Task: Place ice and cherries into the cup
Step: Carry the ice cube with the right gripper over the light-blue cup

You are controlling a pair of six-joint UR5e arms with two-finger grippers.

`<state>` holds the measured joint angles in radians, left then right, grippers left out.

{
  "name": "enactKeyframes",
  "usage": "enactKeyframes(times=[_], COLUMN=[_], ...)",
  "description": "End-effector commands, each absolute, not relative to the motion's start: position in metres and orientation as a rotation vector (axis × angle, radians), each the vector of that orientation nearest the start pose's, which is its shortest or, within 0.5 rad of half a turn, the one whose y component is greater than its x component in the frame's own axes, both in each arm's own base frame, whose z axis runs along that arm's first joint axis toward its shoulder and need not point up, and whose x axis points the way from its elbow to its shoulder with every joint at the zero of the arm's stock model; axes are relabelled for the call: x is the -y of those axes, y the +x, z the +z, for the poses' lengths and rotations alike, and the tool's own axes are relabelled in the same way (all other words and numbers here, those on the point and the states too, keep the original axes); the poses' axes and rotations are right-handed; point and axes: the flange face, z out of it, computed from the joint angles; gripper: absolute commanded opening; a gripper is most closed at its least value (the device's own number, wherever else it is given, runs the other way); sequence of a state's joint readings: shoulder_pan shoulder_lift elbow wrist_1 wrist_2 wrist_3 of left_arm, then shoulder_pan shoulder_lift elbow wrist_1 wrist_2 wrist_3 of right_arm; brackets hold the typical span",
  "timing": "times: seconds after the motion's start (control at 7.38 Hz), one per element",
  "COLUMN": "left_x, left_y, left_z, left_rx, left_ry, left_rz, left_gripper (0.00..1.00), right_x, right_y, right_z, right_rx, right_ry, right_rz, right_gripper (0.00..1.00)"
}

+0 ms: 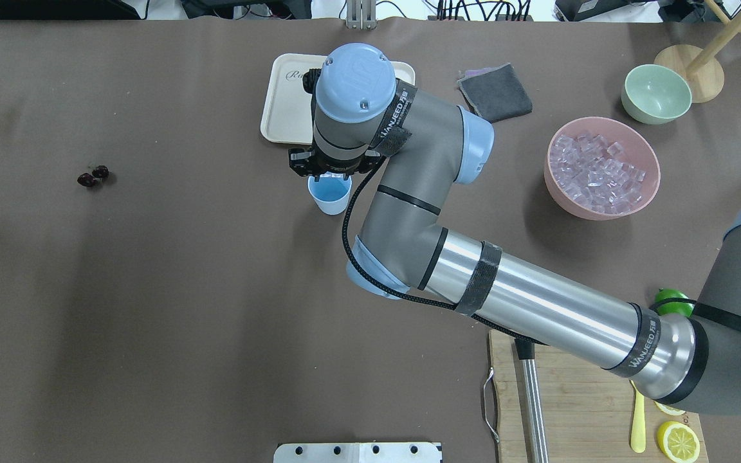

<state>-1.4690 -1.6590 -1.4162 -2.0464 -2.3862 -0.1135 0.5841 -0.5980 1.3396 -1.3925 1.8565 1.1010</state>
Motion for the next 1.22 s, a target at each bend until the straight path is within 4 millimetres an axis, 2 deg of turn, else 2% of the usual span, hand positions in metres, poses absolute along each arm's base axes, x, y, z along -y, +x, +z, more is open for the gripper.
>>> enactKeyframes(times=[0.0, 0.14, 0.41, 0.54, 0.68, 0.81, 0.95, 1.08], left_x=[0.551, 0.549, 0.548, 0.547, 0.548, 0.550, 0.552, 0.549], left_y=[-0.005, -0.004, -0.005, -0.005, -0.005, -0.004, -0.004, -0.004], left_z=[0.637, 0.639, 0.640, 0.641, 0.641, 0.640, 0.641, 0.638], left_rx=[-0.841, -0.841, -0.841, -0.841, -0.841, -0.840, -0.842, -0.842], left_ry=[0.296, 0.291, 0.302, 0.300, 0.299, 0.299, 0.298, 0.310], left_rz=[0.156, 0.155, 0.159, 0.158, 0.158, 0.155, 0.156, 0.163], left_gripper=[0.98, 0.98, 0.98, 0.98, 0.98, 0.98, 0.98, 0.98], right_x=[0.505, 0.501, 0.507, 0.524, 0.558, 0.585, 0.603, 0.609], right_y=[-0.603, -0.607, -0.602, -0.585, -0.551, -0.512, -0.443, -0.376], right_z=[0.120, 0.118, 0.123, 0.118, 0.125, 0.175, 0.243, 0.308], right_rx=[0.903, 0.896, 0.884, 0.889, 0.884, 0.865, 0.816, 0.799], right_ry=[0.250, 0.257, 0.270, 0.292, 0.292, 0.244, 0.273, 0.259], right_rz=[-0.020, 0.050, 0.044, 0.036, 0.053, 0.028, -0.013, -0.112], right_gripper=[0.69, 0.82, 0.89, 0.90, 0.89, 0.88, 0.88, 0.88])
